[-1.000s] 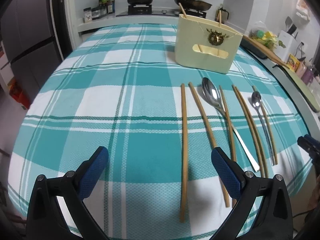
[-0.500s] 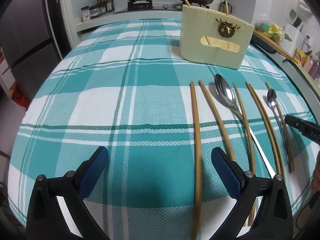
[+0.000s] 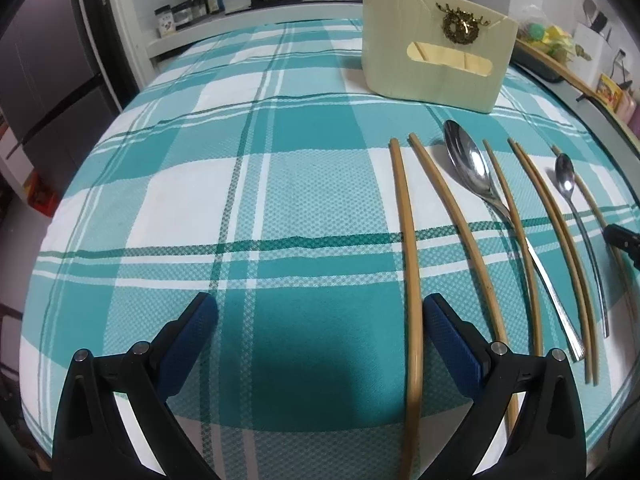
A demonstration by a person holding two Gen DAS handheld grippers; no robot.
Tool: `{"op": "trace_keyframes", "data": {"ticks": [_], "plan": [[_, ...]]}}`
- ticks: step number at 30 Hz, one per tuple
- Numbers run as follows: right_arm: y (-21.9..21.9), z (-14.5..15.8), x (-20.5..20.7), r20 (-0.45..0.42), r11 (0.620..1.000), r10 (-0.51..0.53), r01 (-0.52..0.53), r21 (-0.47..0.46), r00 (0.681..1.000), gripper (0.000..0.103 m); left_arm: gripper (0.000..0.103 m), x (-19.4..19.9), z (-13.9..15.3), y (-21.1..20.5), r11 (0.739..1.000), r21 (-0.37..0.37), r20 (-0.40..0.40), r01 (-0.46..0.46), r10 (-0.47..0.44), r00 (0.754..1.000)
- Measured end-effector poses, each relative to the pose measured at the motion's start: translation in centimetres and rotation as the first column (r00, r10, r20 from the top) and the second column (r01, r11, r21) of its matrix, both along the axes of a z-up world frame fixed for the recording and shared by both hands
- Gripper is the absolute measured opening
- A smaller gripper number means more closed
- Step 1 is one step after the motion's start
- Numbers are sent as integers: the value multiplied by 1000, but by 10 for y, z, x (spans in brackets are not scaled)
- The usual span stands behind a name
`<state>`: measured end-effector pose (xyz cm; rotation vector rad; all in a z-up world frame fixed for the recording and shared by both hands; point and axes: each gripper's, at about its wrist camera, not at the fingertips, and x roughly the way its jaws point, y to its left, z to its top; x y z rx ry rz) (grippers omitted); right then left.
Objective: Organize utensils
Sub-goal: 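Close the right gripper on a chopstick while the left gripper grasps another, then carry both chopsticks over the cream box and open both grippers to release them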
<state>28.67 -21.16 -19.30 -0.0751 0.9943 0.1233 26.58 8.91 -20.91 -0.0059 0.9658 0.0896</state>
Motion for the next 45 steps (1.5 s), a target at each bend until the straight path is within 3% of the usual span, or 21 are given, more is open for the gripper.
{"op": "trace_keyframes", "data": {"ticks": [4, 8, 20, 31, 32, 34, 36, 45], "plan": [[-5, 1, 1, -28, 999, 30, -30, 17, 999, 11, 102, 11, 2, -3, 999, 11, -22, 42, -42, 999], [-4, 2, 5, -62, 997, 71, -70, 25, 996, 34, 102, 24, 3, -2, 997, 15, -51, 79, -78, 996], [-7, -2, 25, -59, 992, 122, -123, -7, 991, 34, 100, 52, 0, -3, 989, -36, -78, 141, -143, 987], [15, -4, 84, -71, 981, 184, -187, -41, 980, 33, 50, 94, 9, -23, 974, -42, -140, 224, -228, 964], [17, -4, 90, -69, 981, 187, -190, -41, 980, 28, 47, 97, 9, -25, 972, -45, -140, 232, -236, 962], [21, -4, 98, -70, 979, 199, -202, -39, 978, 13, 23, 100, 11, -29, 968, -52, -137, 245, -250, 958], [23, -6, 106, -75, 980, 195, -198, -31, 978, 6, 7, 102, 11, -31, 965, -60, -132, 254, -260, 956], [-4, 20, 101, -34, 978, 142, -135, 159, 989, 6, 5, 99, 29, -18, 972, -112, -44, 205, -211, 977]]}}
